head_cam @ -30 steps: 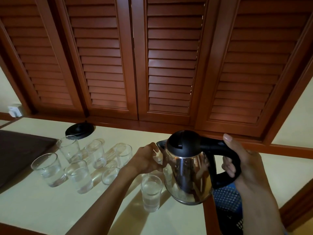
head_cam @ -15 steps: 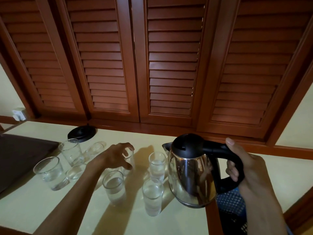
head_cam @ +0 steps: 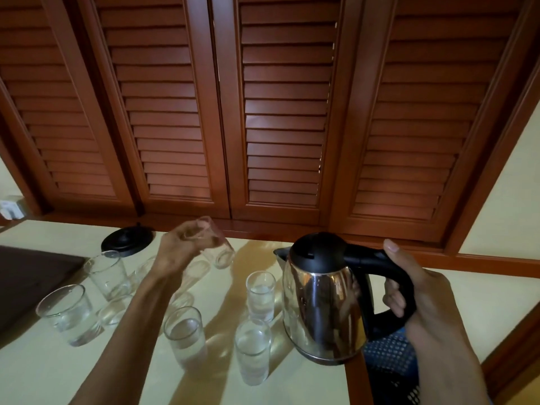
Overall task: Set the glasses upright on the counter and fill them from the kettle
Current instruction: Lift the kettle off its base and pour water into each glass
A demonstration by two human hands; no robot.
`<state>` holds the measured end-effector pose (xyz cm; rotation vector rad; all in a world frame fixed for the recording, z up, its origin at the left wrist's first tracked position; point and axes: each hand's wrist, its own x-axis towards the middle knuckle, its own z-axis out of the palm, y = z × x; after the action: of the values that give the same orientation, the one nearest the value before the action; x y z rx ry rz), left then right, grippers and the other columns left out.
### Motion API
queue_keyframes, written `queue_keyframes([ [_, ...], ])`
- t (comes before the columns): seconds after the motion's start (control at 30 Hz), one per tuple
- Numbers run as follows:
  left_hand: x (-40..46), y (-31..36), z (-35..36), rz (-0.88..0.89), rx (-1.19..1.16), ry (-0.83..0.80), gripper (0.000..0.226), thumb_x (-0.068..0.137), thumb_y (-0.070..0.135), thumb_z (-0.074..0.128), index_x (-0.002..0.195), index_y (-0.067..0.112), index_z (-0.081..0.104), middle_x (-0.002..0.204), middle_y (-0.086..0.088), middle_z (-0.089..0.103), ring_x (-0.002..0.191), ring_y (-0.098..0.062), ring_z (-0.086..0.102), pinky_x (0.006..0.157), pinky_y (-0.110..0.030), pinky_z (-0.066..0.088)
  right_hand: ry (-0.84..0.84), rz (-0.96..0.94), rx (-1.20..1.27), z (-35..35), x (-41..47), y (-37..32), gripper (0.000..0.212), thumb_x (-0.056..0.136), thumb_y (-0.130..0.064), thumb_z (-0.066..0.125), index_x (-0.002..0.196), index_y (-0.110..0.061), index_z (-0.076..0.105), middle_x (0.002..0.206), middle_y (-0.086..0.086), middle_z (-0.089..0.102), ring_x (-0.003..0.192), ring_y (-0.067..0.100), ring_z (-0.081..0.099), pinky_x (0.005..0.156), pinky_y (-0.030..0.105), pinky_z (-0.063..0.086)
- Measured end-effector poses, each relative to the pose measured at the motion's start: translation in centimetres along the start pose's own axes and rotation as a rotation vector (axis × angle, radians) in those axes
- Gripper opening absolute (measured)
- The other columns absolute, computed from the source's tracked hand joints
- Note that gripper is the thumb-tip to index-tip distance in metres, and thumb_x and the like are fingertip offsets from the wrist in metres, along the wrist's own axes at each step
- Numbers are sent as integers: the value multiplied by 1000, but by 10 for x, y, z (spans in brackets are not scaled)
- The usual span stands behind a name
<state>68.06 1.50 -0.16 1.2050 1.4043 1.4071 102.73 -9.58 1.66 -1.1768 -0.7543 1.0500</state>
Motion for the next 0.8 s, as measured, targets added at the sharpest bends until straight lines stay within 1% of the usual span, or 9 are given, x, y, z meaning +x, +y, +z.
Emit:
queue_keyframes([
  [0.07,-9,10,6,-9,-195,23,25,78,-2,74,79,23,74,82,5,70,75,-10,59,77,-33,45,-27,-25,7,1,-1,-2,65,44,-61,91,55,-5,59,42,6,40,35,18,33,51,32,29],
  [0.13,-17,16,11,-46,-319,63,17,77,9,73,84,25,72,75,11,69,74,-8,54,81,-35,42,-36,-61,12,3,-2,-5,78,45,-61,92,77,5,65,44,5,42,36,16,34,46,28,30],
  [0.2,-26,20,16,-46,-350,56,20,67,16,71,84,26,67,76,10,64,76,-10,52,82,-35,41,-72,-89,8,5,-4,-9,65,53,-59,88,66,0,62,45,4,42,36,17,34,47,29,29],
  [0.27,-37,21,19,4,-266,25,25,65,15,71,86,26,64,79,13,63,82,-12,57,82,-36,44,-109,-113,-22,10,-4,-13,65,54,-62,88,56,-4,58,44,4,41,37,18,34,49,30,30],
  [0.33,-46,22,22,76,-149,-22,29,69,6,75,89,22,62,87,13,69,90,-14,63,80,-37,47,-129,-148,-34,13,-4,-19,84,52,-68,88,65,9,58,45,4,39,38,18,33,48,31,32],
  [0.37,-51,23,24,103,-104,-38,31,72,-2,76,87,21,61,89,9,72,91,-16,66,79,-36,49,-132,-164,-46,15,-4,-22,82,56,-68,86,65,8,57,46,5,39,39,19,33,51,32,32],
  [0.47,-58,27,28,162,36,-38,36,72,-11,76,84,20,63,89,-8,75,83,-18,69,73,-32,50,-159,-234,-107,22,-6,-35,60,77,-60,78,51,-13,51,45,5,39,43,21,34,58,34,35],
  [0.63,-67,32,36,202,128,-116,36,68,-17,75,91,7,63,74,-5,68,64,-12,62,65,-27,52,-153,-303,-194,40,-4,-72,54,76,-51,81,45,-15,55,41,2,43,36,17,35,41,23,34],
  [0.8,-71,28,40,172,260,-129,38,59,2,81,90,19,68,78,-12,73,62,-13,64,60,-26,52,-211,-369,-319,60,-1,-101,49,77,-48,84,53,-11,62,42,1,44,35,13,35,38,20,31],
])
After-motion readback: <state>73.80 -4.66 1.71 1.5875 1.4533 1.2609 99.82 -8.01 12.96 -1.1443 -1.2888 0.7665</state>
